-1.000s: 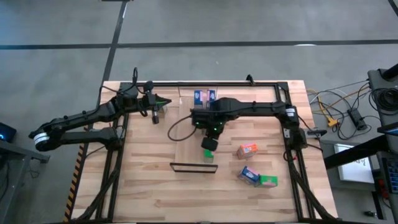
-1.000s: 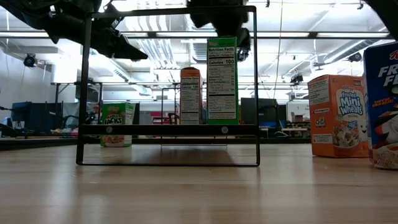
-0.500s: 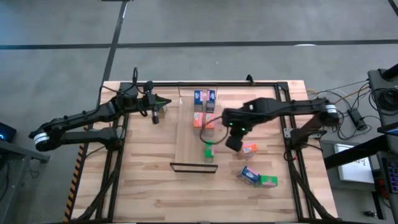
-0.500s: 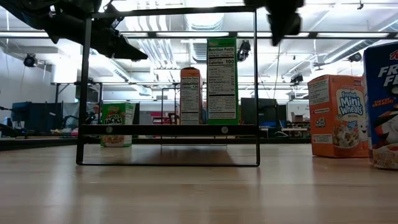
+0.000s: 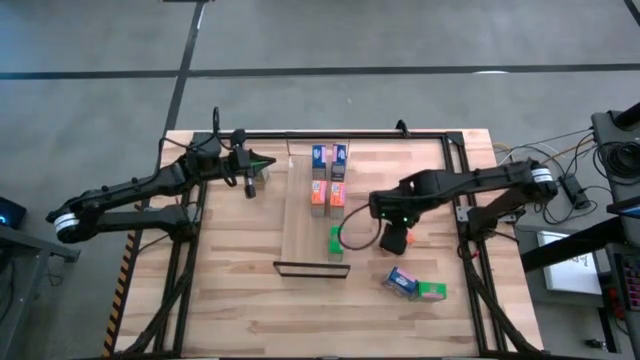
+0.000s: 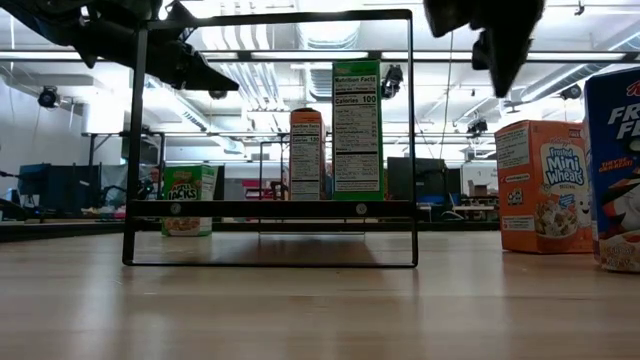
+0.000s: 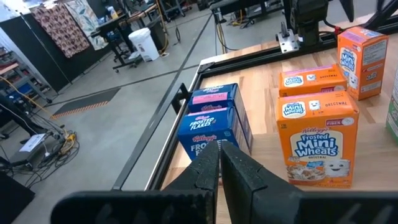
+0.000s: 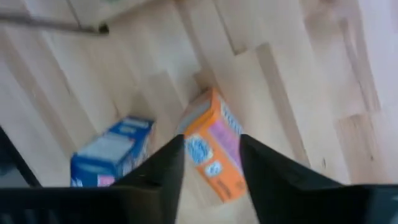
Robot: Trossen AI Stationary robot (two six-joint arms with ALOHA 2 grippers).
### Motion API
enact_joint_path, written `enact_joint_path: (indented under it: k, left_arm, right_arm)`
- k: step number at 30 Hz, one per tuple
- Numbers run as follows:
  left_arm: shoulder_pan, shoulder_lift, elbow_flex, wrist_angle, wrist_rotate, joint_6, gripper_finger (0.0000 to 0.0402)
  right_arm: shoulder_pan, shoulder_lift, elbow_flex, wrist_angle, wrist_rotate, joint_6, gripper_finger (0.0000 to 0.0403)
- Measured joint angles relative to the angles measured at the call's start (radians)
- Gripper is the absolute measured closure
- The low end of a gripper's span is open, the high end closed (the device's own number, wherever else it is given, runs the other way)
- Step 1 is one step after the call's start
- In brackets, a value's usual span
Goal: Stack cereal on shelf
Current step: Put the orange cereal box on the shelf aligned with the other orange cereal boxes
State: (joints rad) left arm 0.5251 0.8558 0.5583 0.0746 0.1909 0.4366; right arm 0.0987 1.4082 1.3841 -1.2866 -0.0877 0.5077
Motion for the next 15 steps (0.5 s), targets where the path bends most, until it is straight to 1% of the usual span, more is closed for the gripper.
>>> enact_joint_path:
  k: [5,8,11,15]
  left_arm:
    - [0.000,0.000,0.000,0.000,0.000,0.000,0.0401]
    - [0.000,0.001,0.000,-0.001,0.000,0.000,0.0401]
    - [0.000,0.001,0.000,-0.001,0.000,0.000,0.0401]
    - [0.000,0.001,0.000,0.000,0.000,0.000,0.0401]
  right_arm:
    - [0.063,0.000,-0.001,-0.024,0.002,-0.065,0.0176]
    - [0.090,0.001,-0.010,-0.020,0.006,-0.111,0.0145]
    - [0.109,0.010,-0.031,-0.020,0.031,-0.126,0.0131]
    - [0.113,0.016,-0.063,-0.021,0.062,-0.127,0.0129]
